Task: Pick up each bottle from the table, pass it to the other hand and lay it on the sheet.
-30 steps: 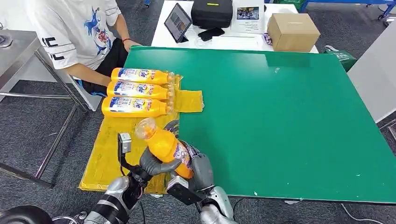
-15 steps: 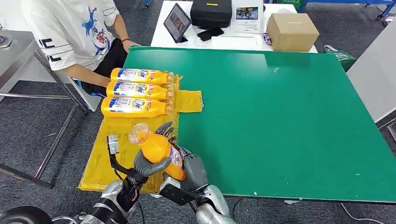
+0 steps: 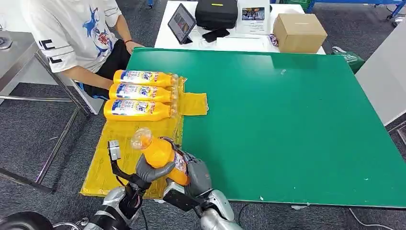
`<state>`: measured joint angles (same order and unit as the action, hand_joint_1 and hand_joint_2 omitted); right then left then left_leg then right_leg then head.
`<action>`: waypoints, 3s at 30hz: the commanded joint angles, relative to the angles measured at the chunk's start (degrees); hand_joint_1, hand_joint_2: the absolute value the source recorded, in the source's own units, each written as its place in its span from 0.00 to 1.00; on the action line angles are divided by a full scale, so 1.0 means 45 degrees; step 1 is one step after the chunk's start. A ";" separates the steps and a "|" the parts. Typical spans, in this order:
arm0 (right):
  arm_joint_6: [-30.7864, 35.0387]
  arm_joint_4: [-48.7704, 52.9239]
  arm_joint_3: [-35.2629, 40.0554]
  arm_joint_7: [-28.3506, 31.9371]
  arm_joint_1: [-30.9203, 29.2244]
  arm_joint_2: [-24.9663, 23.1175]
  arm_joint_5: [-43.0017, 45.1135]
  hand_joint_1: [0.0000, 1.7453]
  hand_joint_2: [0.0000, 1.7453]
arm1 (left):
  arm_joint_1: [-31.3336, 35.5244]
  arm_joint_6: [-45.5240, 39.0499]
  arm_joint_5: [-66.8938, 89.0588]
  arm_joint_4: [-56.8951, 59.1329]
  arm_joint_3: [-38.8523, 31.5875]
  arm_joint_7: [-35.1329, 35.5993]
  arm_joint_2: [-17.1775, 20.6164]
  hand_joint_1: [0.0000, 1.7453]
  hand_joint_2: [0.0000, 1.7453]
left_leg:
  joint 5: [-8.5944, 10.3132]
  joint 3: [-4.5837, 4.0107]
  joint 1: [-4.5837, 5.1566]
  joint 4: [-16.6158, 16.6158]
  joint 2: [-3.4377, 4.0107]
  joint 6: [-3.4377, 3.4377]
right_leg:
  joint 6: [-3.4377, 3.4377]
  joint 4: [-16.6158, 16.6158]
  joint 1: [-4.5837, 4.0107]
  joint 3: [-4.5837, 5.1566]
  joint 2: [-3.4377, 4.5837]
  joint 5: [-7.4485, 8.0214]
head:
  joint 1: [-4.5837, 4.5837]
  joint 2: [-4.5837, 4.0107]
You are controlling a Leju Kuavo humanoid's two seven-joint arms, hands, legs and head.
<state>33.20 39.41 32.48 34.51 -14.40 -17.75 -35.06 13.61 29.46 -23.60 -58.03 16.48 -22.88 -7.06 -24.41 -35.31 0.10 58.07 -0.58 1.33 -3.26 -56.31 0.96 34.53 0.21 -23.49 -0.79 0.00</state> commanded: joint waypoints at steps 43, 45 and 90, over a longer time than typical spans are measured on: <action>0.0530 0.9654 -0.1742 0.0678 0.2380 0.1111 0.3764 0.00 0.00 | 0.1552 -1.1486 1.1472 -0.1866 -0.1663 -0.1101 0.0326 1.00 1.00 | -0.0027 0.0053 -0.0027 0.0001 -0.0001 -0.0022 | 0.0057 0.0017 -0.0032 -0.0068 -0.0021 -0.0006 | -0.0005 0.0000; 0.0524 0.9593 -0.1833 0.0681 0.2379 0.1134 0.3756 0.00 0.00 | 0.1713 -1.1502 1.2854 -0.1315 -0.1211 -0.0585 0.0772 1.00 1.00 | -0.0014 0.0043 -0.0019 -0.0007 -0.0013 -0.0020 | 0.0053 0.0017 -0.0024 -0.0056 -0.0026 0.0001 | 0.0000 0.0000; -0.1702 0.7252 -0.2110 0.0823 0.1924 0.0712 0.4821 0.00 0.00 | 0.4241 -0.6182 1.5852 0.4673 0.2034 -0.0470 0.3534 0.00 0.00 | 0.0007 0.0039 -0.0044 -0.0017 0.0045 -0.0044 | 0.0053 0.0014 -0.0046 -0.0038 0.0050 0.0020 | -0.0005 0.0000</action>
<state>26.36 79.56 22.58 38.42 -2.81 -14.93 -14.14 32.08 -1.99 51.62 -42.23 22.45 -24.11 7.39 -24.31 -35.40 -0.04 58.06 -0.54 1.18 -3.11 -56.36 0.82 34.59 0.35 -23.40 -0.81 0.00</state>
